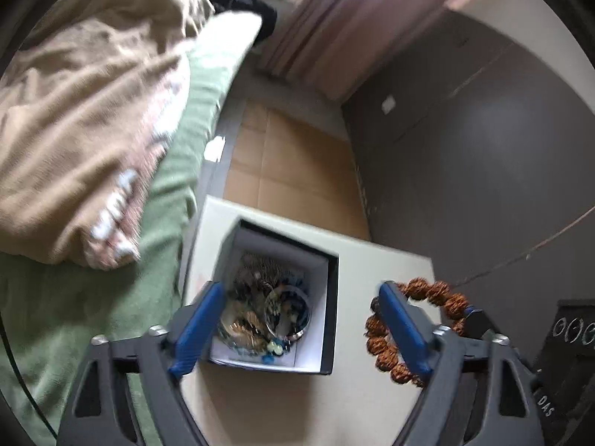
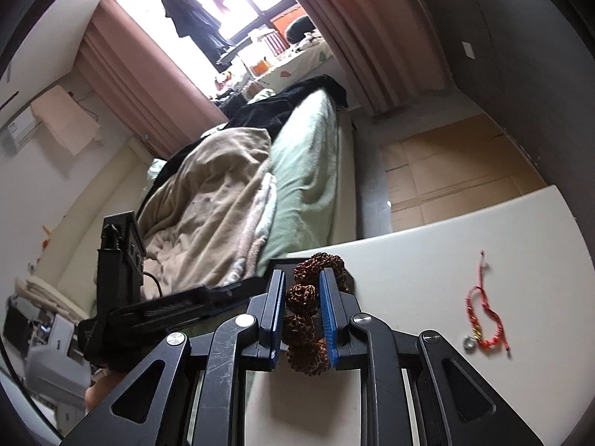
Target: Organize jewelry
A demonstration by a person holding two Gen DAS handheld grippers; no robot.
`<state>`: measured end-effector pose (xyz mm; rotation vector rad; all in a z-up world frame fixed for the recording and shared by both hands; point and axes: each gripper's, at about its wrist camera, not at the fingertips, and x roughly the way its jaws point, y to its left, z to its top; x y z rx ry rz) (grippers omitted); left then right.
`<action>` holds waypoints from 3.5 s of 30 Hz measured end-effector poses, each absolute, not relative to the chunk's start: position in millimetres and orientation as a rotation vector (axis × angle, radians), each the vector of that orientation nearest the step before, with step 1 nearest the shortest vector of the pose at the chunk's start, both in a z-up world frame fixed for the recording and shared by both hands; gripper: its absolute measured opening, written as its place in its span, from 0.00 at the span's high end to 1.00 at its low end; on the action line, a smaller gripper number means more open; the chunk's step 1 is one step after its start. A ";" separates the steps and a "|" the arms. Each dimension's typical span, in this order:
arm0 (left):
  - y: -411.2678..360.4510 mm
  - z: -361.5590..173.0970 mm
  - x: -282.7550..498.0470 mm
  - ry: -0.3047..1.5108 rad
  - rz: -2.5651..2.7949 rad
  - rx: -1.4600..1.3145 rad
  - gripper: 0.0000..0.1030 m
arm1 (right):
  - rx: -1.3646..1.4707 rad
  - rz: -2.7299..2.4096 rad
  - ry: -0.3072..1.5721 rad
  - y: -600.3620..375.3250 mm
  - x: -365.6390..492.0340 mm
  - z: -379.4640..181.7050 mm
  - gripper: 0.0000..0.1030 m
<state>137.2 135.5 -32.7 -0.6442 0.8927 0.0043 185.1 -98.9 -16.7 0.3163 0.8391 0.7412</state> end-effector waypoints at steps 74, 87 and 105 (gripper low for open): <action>-61.3 -81.0 169.0 1.014 -0.196 -0.155 0.36 | 0.367 0.342 1.041 -276.8 211.1 -61.7 0.12; -96.4 -115.5 181.8 1.071 -0.236 -0.052 0.61 | 0.360 0.293 1.060 -300.6 221.2 -66.0 0.19; -83.4 -111.3 188.5 1.038 -0.185 -0.038 0.87 | 0.353 0.318 1.077 -295.3 228.6 -71.5 0.20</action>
